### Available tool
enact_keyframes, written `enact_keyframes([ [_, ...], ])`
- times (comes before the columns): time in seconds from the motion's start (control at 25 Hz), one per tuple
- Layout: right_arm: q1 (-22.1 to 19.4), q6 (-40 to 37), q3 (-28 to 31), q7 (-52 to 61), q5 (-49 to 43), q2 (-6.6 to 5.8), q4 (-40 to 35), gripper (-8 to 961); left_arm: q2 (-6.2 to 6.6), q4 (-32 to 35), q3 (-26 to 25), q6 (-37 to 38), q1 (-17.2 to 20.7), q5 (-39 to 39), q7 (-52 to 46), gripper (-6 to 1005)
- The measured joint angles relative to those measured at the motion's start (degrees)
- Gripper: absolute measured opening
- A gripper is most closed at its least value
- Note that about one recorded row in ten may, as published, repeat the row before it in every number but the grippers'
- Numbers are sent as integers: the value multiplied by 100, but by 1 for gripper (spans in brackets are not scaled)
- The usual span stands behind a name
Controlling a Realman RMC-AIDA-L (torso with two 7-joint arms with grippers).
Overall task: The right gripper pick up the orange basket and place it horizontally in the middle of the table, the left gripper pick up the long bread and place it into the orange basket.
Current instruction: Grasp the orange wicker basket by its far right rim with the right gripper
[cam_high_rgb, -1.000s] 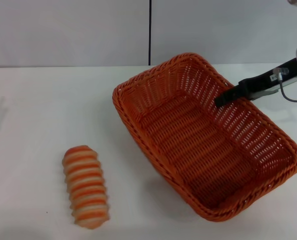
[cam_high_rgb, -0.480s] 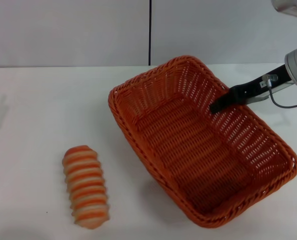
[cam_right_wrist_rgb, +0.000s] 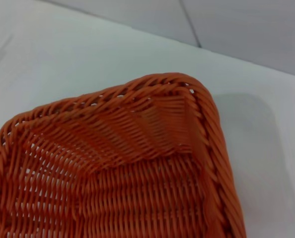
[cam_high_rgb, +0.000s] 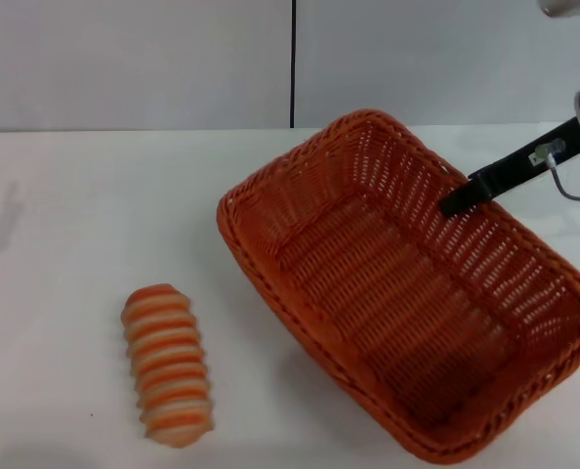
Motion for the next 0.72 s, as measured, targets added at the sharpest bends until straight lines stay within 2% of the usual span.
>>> enact_keyframes([
  [0.12,100,-211,-80,-285,0,-21,-123,140,1,-91,1,-13,-19,0,1,715],
  [0.32,296,-552,-157,-961,0,-103,-317,150,-1,-92,1,-13,-9,1,2,713],
  [0.48,461,-575,-389,-1310,-20,-278,-345,158,0,-101,22,-10,51,26,2,711],
  [0.6,565,-549,-632,-1402,-81,-361,-368,164,0,-106,27,9,105,26,2,709],
  [0.72,666,-470,-709,-1659,-217,-364,-376,170,0,-110,26,35,160,25,2,708],
])
